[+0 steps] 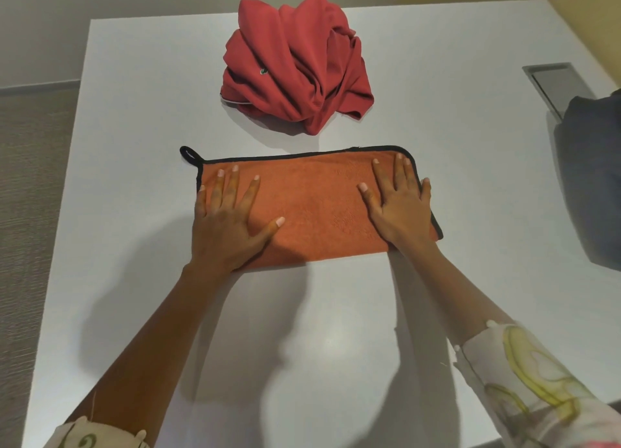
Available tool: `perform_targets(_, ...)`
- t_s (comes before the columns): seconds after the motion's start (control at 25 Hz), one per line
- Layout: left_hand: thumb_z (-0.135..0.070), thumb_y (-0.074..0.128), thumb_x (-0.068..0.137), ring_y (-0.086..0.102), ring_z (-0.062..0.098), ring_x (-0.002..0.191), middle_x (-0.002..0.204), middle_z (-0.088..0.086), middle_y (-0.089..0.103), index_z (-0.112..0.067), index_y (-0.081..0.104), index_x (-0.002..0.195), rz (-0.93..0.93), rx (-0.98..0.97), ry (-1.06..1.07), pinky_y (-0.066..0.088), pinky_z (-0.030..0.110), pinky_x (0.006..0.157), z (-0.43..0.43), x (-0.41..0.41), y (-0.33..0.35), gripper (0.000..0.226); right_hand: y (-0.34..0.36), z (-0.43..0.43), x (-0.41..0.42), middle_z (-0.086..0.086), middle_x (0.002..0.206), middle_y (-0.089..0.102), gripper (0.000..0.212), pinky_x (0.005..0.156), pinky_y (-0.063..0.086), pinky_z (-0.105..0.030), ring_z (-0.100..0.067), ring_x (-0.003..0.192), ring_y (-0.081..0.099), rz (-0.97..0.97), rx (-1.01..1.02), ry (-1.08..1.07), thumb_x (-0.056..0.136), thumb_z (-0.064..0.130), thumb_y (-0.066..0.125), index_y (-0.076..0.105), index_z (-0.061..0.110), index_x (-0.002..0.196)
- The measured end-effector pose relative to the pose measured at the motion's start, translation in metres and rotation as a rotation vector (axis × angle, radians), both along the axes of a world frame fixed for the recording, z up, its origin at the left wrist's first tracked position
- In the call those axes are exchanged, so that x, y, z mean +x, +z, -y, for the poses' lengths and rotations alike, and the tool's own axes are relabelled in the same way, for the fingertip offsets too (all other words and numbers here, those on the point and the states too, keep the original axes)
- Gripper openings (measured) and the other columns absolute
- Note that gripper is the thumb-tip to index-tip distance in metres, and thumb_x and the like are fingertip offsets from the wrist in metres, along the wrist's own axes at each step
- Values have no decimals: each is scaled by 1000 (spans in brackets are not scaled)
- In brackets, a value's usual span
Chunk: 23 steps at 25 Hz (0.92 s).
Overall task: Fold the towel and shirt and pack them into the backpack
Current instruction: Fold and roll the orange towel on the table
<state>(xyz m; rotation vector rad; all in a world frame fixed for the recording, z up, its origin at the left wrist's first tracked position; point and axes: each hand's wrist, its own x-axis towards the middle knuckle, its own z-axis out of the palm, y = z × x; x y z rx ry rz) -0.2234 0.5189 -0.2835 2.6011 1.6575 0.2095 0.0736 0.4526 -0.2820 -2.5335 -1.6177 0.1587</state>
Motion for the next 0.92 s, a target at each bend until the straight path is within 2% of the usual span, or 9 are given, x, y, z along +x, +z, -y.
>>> perform_targets(0.16,-83,18,83,6,27,151,164,5,9,-32,15,155,10,-32,-1,13,58,117,3,-8,3,88,2,2,-1,-5,163,13,64,119,8,-54,-20,151,8,-8,33,4,97,66,15,20,36,154)
perform_targets(0.36,-80,23,83,17,30,148,161,8,21,-29,28,152,-25,16,18,24,61,112,4,-5,4,86,6,1,0,-7,163,14,63,118,10,-54,-23,150,9,-58,56,14,98,63,23,25,30,152)
perform_targets(0.48,-79,27,85,22,30,147,159,9,27,-27,34,150,-15,59,7,25,60,111,5,-6,0,84,16,7,1,-15,158,25,62,114,20,-54,-35,144,22,-96,147,-182,98,53,39,33,18,148)
perform_targets(0.64,-80,26,84,19,31,148,160,10,24,-26,32,151,31,42,-2,14,60,115,4,-5,-3,86,37,22,3,-19,140,44,62,102,32,-51,-38,130,36,-140,75,-454,93,48,53,41,9,139)
perform_targets(0.92,-78,13,85,3,27,151,163,8,8,-25,13,156,10,-41,-38,4,56,119,20,7,-1,89,50,38,16,-11,122,61,64,103,30,-50,-36,120,51,-291,-122,-617,80,61,61,52,12,120)
